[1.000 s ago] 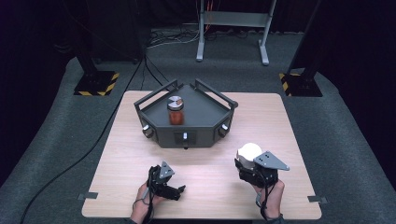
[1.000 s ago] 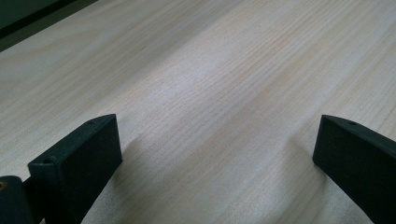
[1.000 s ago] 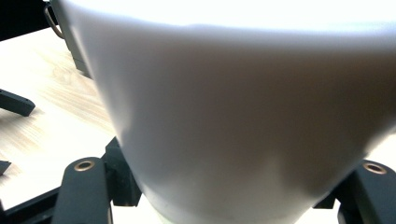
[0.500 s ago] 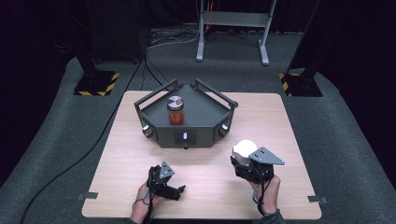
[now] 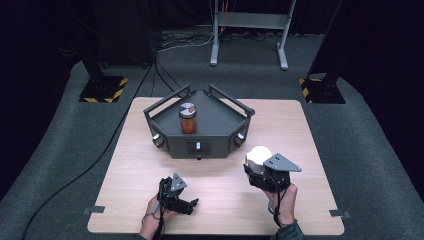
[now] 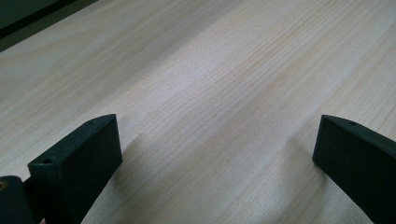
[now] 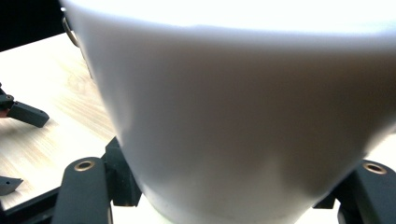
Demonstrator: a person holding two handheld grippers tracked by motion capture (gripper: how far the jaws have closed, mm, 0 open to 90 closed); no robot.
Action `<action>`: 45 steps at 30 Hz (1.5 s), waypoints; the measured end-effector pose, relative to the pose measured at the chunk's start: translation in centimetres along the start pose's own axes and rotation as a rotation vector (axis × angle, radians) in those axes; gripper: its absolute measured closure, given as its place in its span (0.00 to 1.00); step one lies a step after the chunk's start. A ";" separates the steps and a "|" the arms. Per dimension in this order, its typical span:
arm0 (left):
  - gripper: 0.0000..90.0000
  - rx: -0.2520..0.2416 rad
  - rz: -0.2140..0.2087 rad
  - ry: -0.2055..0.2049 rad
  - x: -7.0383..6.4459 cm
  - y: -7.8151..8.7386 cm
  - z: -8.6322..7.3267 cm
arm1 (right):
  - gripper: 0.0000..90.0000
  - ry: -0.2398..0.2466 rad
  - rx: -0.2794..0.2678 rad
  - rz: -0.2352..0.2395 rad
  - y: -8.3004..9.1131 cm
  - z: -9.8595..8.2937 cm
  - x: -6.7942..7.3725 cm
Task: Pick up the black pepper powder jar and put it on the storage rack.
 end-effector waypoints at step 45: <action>0.01 0.000 0.000 -0.001 0.0 0.0 0.0 | 0.33 0.043 0.001 0.060 -2.9 3.6 0.4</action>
Point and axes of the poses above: each handheld gripper's, and its own axes: y roughly backward along the jaws, z roughly out of its top, x roughly to its left, the point moved 5 cm from there along -y, roughly forward along the jaws, and after that the axes turned 5 degrees about -y, right-handed, at the moved point
